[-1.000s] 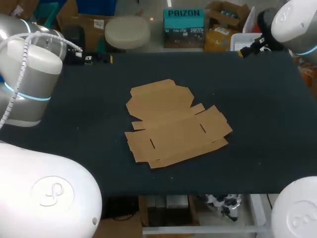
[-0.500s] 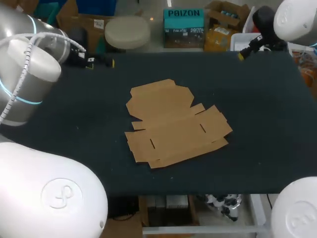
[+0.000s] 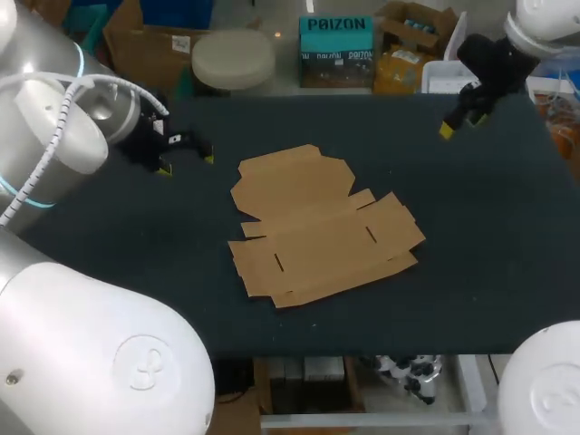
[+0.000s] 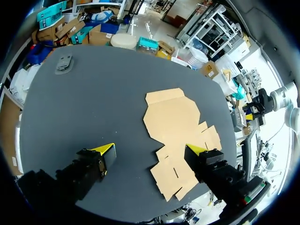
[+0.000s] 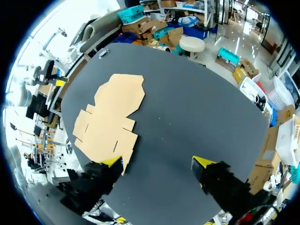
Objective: Assemble the packaging by folding the flat box into shape, placing the metal phone stand inside, and closing the box properly
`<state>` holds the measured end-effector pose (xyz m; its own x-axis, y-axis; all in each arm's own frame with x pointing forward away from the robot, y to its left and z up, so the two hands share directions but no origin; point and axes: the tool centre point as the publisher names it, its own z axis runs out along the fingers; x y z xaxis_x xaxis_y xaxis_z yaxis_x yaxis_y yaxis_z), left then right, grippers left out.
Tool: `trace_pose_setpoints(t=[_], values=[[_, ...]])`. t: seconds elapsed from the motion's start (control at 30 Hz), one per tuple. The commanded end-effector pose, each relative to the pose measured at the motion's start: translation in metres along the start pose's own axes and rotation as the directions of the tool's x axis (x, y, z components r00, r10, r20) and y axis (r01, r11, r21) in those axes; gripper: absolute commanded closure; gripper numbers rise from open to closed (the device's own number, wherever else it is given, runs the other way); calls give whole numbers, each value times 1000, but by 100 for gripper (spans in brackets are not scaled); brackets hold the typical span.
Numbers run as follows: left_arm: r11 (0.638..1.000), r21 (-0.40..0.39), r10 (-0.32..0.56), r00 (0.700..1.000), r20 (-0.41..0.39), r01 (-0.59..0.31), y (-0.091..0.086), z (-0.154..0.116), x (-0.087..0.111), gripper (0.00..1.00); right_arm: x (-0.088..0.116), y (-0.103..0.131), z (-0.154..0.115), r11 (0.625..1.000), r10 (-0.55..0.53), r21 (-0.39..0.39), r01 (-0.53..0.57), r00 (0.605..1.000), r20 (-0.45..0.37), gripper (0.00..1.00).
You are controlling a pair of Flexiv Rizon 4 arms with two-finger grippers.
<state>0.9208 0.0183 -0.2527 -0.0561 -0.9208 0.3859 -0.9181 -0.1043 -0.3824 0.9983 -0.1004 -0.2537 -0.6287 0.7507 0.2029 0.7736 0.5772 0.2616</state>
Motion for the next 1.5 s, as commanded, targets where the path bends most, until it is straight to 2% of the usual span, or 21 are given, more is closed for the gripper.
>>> trace_pose_setpoints(t=[0.03,0.1,0.53,0.6,0.63,0.87,0.93,1.07,1.2,1.27,1.3,1.4,1.43,1.5], values=[[978,-207,15,999,40,-6,6,-7,3,0,1,-6,-1,999,17,48,-14,998,-53,0],[978,-207,15,999,40,-6,6,-7,3,0,2,-12,-1,998,37,57,-34,998,-47,0],[978,-207,15,999,40,-6,6,-7,3,0,2,-12,-1,998,37,57,-34,998,-47,0],[980,-192,-37,998,43,44,5,-4,7,0,5,-12,-1,999,32,39,-30,998,-54,0],[972,-204,-108,993,38,113,6,0,8,0,8,-14,0,999,39,24,-37,995,-87,0],[942,-199,-269,963,33,270,21,16,9,0,27,-22,18,999,19,31,-15,990,-136,0],[938,-203,-281,959,25,280,26,20,10,0,32,-23,23,999,13,31,-8,988,-153,0],[951,-187,-249,968,18,247,36,23,13,0,43,-24,32,999,-11,32,16,986,-168,0],[955,-180,-240,971,4,237,39,27,13,0,50,-24,43,999,-25,36,33,981,-190,1],[956,-183,-235,972,0,231,41,29,12,0,51,-25,51,998,-27,44,37,978,-208,6],[956,-179,-235,972,-1,231,41,30,12,0,51,-25,54,998,-25,47,36,975,-219,17],[956,-179,-236,972,-6,231,43,31,10,0,52,-27,65,998,-33,52,47,972,-234,24],[957,-180,-234,972,-10,229,44,31,9,0,52,-27,69,997,-39,54,54,970,-241,34],[957,-175,-237,971,-13,232,46,29,9,0,52,-29,77,997,-30,66,49,965,-261,36]])
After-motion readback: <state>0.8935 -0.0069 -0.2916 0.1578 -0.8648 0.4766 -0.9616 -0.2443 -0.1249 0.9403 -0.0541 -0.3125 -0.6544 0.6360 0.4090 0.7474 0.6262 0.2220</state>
